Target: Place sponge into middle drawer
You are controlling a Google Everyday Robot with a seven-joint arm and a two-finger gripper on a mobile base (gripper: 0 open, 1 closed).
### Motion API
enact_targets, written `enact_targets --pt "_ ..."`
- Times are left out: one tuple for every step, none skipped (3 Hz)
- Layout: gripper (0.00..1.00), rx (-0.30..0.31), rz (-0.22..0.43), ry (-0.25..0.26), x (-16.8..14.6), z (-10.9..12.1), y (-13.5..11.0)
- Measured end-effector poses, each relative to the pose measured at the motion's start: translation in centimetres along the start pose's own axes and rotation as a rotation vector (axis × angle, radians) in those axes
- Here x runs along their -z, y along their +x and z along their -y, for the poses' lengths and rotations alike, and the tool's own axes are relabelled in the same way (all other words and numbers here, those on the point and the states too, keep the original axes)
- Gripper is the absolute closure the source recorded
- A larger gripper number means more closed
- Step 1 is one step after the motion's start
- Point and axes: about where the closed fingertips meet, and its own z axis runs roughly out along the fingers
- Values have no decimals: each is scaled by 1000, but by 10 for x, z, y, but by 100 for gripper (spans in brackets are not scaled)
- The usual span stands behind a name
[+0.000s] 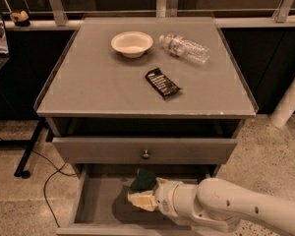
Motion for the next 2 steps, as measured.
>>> enact_targets --pt "100 -33 -14 -65 -16 14 22" --pt "100 -68 -27 -105 -28 25 38"
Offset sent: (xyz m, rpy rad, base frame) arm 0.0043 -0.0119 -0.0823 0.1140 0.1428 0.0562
